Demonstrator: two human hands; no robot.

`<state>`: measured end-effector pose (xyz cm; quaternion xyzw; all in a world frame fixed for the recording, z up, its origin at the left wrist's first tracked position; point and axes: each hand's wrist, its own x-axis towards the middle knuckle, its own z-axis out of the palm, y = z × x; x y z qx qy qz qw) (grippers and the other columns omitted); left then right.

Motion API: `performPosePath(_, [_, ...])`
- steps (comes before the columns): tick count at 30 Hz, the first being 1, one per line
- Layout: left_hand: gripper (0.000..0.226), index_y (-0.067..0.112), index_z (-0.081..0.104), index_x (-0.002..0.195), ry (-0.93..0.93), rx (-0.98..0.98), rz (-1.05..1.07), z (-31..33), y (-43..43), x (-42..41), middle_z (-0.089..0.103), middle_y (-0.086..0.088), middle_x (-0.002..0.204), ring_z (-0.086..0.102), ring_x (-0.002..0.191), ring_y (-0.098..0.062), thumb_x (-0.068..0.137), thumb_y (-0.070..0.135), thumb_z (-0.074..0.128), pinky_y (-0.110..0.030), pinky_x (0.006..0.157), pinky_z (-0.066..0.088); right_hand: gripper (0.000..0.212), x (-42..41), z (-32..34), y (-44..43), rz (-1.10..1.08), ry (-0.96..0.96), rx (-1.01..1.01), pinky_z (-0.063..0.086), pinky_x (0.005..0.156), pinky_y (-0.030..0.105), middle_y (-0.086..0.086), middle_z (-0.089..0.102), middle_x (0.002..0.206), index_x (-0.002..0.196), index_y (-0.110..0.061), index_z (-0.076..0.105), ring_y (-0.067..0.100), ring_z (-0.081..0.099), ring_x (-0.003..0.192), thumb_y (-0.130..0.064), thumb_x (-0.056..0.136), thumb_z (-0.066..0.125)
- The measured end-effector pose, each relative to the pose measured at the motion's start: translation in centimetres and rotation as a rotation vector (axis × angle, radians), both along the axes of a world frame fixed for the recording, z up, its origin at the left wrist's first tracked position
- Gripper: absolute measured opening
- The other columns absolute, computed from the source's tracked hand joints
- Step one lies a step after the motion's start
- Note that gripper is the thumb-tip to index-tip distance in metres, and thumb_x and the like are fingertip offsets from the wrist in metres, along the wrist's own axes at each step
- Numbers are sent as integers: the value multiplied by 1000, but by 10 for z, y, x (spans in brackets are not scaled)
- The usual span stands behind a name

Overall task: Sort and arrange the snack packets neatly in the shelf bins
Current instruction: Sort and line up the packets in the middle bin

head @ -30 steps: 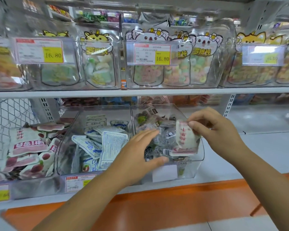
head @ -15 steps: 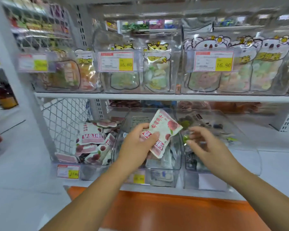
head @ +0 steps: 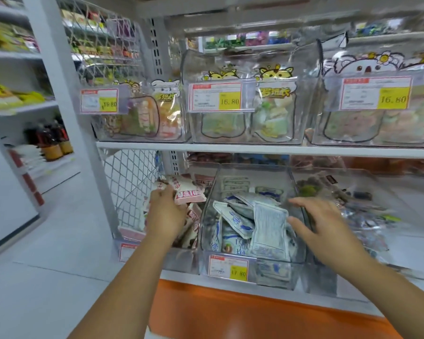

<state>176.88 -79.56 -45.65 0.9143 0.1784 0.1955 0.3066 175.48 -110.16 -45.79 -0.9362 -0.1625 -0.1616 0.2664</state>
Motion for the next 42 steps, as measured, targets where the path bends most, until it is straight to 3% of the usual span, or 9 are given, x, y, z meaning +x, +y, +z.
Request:
performPosePath(6, [58, 17, 43, 141, -249, 204, -240, 13, -47, -18, 39, -5, 139, 38, 127, -22, 86, 16, 61, -36, 105, 37, 27, 7, 6, -43, -43, -31, -37, 31, 93, 22, -3, 52, 125, 122, -28, 59, 15, 41, 120, -23, 96, 53])
performPosePath(11, [55, 28, 35, 146, -190, 252, -666, 17, -131, -29, 34, 9, 149, 29, 137, -10, 95, 38, 52, -27, 112, 24, 29, 5, 6, -87, -132, 35, -185, 35, 100, 28, -2, 51, 135, 123, -25, 63, 18, 43, 127, -28, 95, 55])
performPosePath(17, [67, 34, 12, 153, -42, 380, -850, -3, -184, -12, 5, 17, 160, 5, 146, -3, 95, 59, 35, -31, 120, 12, 29, 29, 12, -99, -237, 57, -90, 45, 78, 28, -3, 66, 111, 120, -34, 62, 20, 60, 103, -42, 93, 54])
performPosePath(23, [68, 40, 6, 152, -92, 415, -862, -19, -177, 3, -4, 26, 157, -4, 143, 5, 93, 65, 30, -20, 114, 3, 81, 74, 15, -82, -72, 301, -428, 21, 116, 49, 0, 10, 161, 143, -55, 23, 30, 16, 146, -89, 70, 29])
performPosePath(29, [69, 41, 5, 151, -106, 467, -893, -16, -171, 7, -9, 28, 155, -13, 137, 12, 92, 68, 28, -11, 104, -11, 66, 43, 10, -85, 13, 446, -656, -3, 119, 50, -1, -8, 161, 140, -61, 22, 25, -12, 147, -85, 78, 28])
performPosePath(32, [70, 41, 2, 151, -97, 474, -894, -17, -172, 6, -12, 29, 154, -14, 137, 12, 91, 69, 26, -15, 108, -8, 54, 38, 22, -86, 41, 512, -413, 23, 114, 37, -7, 29, 153, 127, -56, 50, 21, 26, 141, -79, 78, 42])
performPosePath(34, [70, 42, 1, 151, -86, 457, -891, -17, -172, 5, -12, 30, 153, -14, 135, 14, 91, 69, 24, -17, 109, -6, 38, 58, 29, -90, -63, 407, -111, 44, 90, 26, -5, 59, 129, 115, -35, 67, 14, 58, 109, -59, 88, 53])
performPosePath(38, [70, 43, 0, 150, -63, 413, -888, -17, -172, 1, -12, 28, 155, -9, 140, 9, 90, 69, 24, -22, 115, 1, 79, 93, 19, -102, -292, 463, -236, 51, 89, 33, 14, 47, 141, 147, -18, 30, 29, 58, 111, -44, 83, 67])
performPosePath(42, [72, 44, -3, 150, -51, 418, -874, -17, -171, -2, -13, 28, 155, -7, 143, 5, 88, 71, 23, -24, 115, 1, 87, 97, 16, -105, -240, 462, 48, 55, 82, 34, 11, 48, 143, 147, -21, 31, 25, 61, 107, -26, 74, 80])
